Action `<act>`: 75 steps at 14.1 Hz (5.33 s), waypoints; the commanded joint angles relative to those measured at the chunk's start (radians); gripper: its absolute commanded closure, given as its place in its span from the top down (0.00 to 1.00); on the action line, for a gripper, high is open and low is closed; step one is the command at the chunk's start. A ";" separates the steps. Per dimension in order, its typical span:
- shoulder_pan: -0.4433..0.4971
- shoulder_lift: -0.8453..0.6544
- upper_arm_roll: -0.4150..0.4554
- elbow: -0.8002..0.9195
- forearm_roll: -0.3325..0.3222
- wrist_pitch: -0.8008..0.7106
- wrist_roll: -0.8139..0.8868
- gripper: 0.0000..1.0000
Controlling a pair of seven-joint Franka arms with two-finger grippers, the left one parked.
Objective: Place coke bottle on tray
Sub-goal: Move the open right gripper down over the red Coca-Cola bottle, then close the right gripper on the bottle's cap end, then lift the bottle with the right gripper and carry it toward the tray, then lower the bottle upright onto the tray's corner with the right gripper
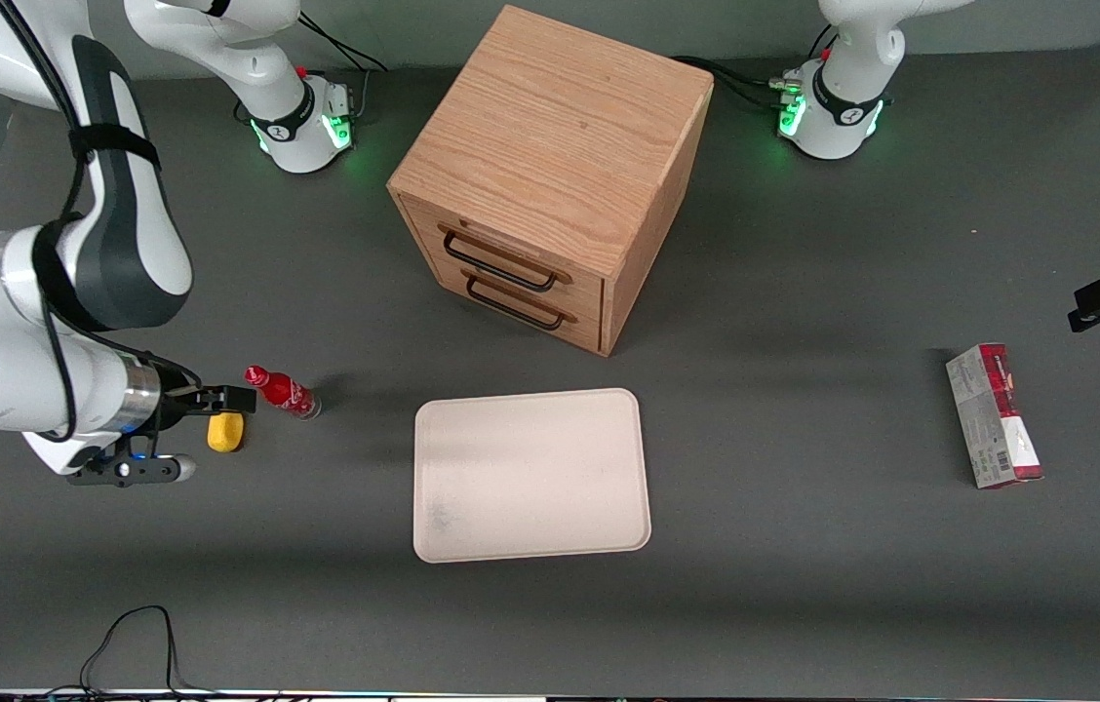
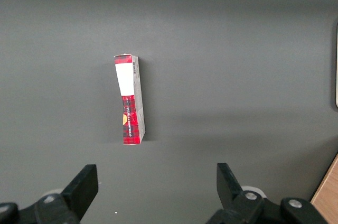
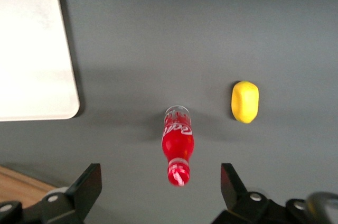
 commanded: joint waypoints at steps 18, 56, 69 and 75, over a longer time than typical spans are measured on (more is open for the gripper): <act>0.017 -0.194 -0.006 -0.531 0.006 0.362 0.002 0.99; -0.011 0.026 0.029 0.403 0.050 -0.498 0.177 0.00; 0.075 0.270 0.216 0.537 0.041 -0.218 0.637 0.00; 0.080 0.370 0.204 0.538 0.036 0.015 0.734 0.00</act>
